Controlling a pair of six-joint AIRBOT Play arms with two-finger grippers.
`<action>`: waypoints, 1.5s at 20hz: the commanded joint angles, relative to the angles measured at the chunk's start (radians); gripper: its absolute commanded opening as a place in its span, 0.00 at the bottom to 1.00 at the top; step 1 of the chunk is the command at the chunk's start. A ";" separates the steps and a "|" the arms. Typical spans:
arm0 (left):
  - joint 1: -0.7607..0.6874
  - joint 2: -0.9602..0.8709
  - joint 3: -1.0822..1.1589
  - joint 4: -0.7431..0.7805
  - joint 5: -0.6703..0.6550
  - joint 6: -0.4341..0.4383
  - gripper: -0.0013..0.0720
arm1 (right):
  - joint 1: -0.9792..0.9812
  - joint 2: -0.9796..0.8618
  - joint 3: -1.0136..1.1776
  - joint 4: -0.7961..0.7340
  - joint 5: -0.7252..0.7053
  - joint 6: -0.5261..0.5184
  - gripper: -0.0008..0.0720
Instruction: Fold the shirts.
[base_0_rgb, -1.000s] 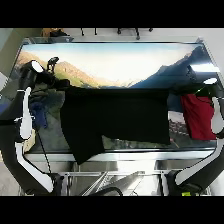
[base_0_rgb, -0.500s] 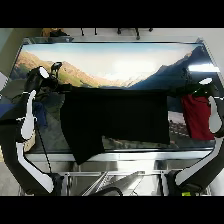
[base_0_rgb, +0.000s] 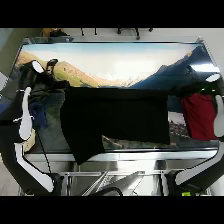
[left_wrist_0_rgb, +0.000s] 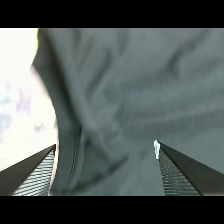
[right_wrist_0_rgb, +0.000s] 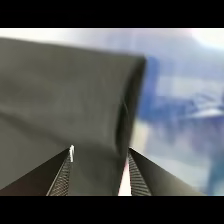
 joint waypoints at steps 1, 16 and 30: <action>0.045 0.060 -0.022 -0.003 -0.196 -0.053 0.95 | -0.055 0.116 -0.060 -0.103 0.150 0.078 0.57; 0.101 0.636 -1.191 -0.219 0.117 -0.024 0.95 | -0.154 0.349 -0.865 0.067 -0.009 -0.051 0.57; 0.101 0.638 -1.311 -0.513 0.150 0.152 0.04 | -0.050 0.351 -0.864 0.080 -0.018 -0.058 0.51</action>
